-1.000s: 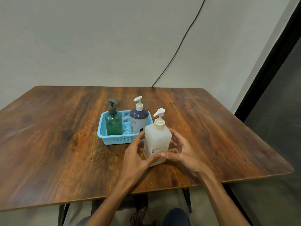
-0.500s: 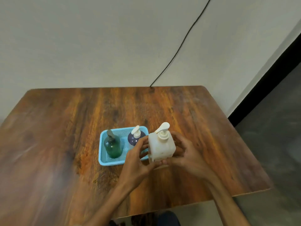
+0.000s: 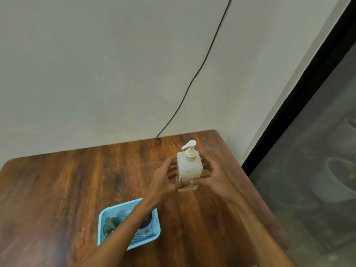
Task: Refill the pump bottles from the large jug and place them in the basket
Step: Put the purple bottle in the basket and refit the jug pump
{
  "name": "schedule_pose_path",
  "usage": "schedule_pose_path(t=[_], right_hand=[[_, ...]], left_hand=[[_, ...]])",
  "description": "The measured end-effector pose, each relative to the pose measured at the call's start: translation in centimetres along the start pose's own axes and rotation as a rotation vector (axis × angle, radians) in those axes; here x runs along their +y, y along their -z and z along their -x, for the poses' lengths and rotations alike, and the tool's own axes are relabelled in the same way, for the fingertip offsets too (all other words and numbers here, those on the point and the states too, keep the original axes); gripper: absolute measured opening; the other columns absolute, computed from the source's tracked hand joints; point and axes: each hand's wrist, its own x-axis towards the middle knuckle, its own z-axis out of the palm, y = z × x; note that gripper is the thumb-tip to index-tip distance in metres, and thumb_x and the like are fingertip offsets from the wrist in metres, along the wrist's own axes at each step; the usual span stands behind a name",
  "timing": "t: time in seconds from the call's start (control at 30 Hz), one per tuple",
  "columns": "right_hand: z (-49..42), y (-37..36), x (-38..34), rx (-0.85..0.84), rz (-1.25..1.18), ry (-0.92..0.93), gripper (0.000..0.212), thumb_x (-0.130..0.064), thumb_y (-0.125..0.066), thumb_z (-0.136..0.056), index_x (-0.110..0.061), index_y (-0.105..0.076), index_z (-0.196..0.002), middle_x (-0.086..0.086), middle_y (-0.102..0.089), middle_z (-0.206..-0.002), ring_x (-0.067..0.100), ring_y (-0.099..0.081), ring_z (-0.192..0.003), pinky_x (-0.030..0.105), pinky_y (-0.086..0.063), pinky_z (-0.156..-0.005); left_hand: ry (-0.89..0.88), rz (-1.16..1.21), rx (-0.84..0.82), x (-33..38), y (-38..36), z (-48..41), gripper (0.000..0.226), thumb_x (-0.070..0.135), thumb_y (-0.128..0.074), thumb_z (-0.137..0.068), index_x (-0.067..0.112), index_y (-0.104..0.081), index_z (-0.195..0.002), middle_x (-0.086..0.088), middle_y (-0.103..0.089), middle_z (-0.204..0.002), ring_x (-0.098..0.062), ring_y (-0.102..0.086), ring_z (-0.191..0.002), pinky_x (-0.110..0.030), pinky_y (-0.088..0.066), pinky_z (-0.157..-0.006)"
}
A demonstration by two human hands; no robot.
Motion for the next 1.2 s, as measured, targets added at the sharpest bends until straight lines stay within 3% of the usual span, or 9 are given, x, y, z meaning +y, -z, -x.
schedule_pose_path(t=[0.13, 0.27, 0.37, 0.53, 0.6, 0.73, 0.97, 1.07, 1.2], right_hand=[[-5.3, 5.5, 2.4, 0.035, 0.062, 0.013, 0.083, -0.019, -0.095, -0.062, -0.04, -0.055, -0.132, -0.013, -0.067, -0.123, 0.01, -0.064, -0.115, 0.04, -0.059, -0.09], [-11.9, 11.0, 6.1, 0.037, 0.106, 0.021, 0.085, -0.025, -0.093, -0.059, -0.046, -0.054, -0.131, -0.019, -0.064, -0.123, 0.009, -0.065, -0.113, 0.043, -0.059, -0.088], [-16.6, 13.6, 9.3, 0.04, 0.077, 0.032, 0.083, -0.016, -0.089, -0.06, -0.044, -0.054, -0.13, -0.016, -0.062, -0.125, 0.013, -0.065, -0.114, 0.043, -0.061, -0.083], [-23.3, 15.8, 15.8, 0.099, 0.018, -0.016, 0.086, -0.022, -0.088, -0.054, -0.04, -0.051, -0.13, -0.004, -0.057, -0.131, 0.013, -0.065, -0.113, 0.04, -0.062, -0.08], [-25.4, 15.8, 18.4, 0.127, 0.014, -0.042, 0.08, -0.017, -0.085, -0.056, -0.04, -0.053, -0.126, -0.005, -0.059, -0.127, 0.014, -0.066, -0.11, 0.038, -0.062, -0.076], [-28.4, 15.6, 22.8, 0.143, 0.044, -0.039, 0.074, -0.009, -0.081, -0.065, -0.039, -0.053, -0.127, -0.005, -0.057, -0.125, 0.015, -0.067, -0.106, 0.037, -0.063, -0.065], [-31.4, 15.5, 26.6, 0.143, 0.083, 0.0, 0.078, -0.024, -0.081, -0.06, -0.033, -0.051, -0.131, -0.002, -0.056, -0.124, 0.019, -0.064, -0.107, 0.038, -0.063, -0.066], [-31.9, 15.6, 27.5, 0.137, 0.071, -0.015, 0.081, -0.021, -0.082, -0.058, -0.036, -0.051, -0.131, -0.001, -0.055, -0.126, 0.02, -0.063, -0.11, 0.041, -0.063, -0.067], [-31.8, 15.9, 28.1, 0.1, 0.105, -0.034, 0.096, -0.015, -0.079, -0.052, -0.041, -0.043, -0.137, -0.009, -0.056, -0.129, 0.017, -0.062, -0.112, 0.05, -0.06, -0.079]], left_hand=[[0.035, 0.032, -0.012, -0.1, -3.9, -7.0, 0.087, 0.032, -0.092, -0.069, 0.018, -0.047, -0.143, 0.009, -0.061, -0.136, -0.007, -0.061, -0.124, -0.022, -0.056, -0.094], [0.093, 0.049, 0.006, -1.8, -8.8, -14.7, 0.085, 0.013, -0.092, -0.071, 0.023, -0.048, -0.143, 0.015, -0.062, -0.133, -0.001, -0.06, -0.122, -0.024, -0.057, -0.092], [0.143, 0.035, 0.021, -3.9, -11.8, -19.9, 0.087, 0.011, -0.093, -0.069, 0.022, -0.049, -0.143, 0.013, -0.062, -0.134, -0.001, -0.058, -0.124, -0.026, -0.057, -0.094], [0.2, -0.013, 0.028, -9.0, -15.8, -27.4, 0.081, 0.002, -0.091, -0.068, 0.022, -0.053, -0.137, 0.022, -0.062, -0.119, 0.019, -0.059, -0.105, -0.005, -0.049, -0.082], [0.224, -0.047, 0.02, -12.0, -17.1, -29.7, 0.084, 0.002, -0.091, -0.066, 0.02, -0.054, -0.139, 0.019, -0.064, -0.12, 0.009, -0.061, -0.109, -0.009, -0.051, -0.085], [0.295, -0.085, 0.025, -17.1, -18.8, -32.2, 0.086, 0.005, -0.091, -0.064, 0.015, -0.055, -0.141, 0.006, -0.069, -0.126, -0.013, -0.065, -0.119, -0.035, -0.058, -0.097], [0.31, -0.077, 0.028, -20.3, -20.2, -34.3, 0.082, -0.006, -0.084, -0.069, 0.013, -0.052, -0.142, 0.007, -0.065, -0.124, -0.014, -0.064, -0.118, -0.033, -0.058, -0.096], [0.3, -0.089, 0.02, -20.8, -20.4, -34.7, 0.083, -0.009, -0.083, -0.07, 0.015, -0.051, -0.143, 0.011, -0.064, -0.123, -0.015, -0.063, -0.12, -0.029, -0.056, -0.097], [0.373, -0.069, -0.024, -20.9, -19.6, -34.4, 0.09, 0.003, -0.086, -0.067, 0.023, -0.048, -0.146, 0.008, -0.061, -0.137, -0.02, -0.06, -0.127, -0.046, -0.057, -0.098]])
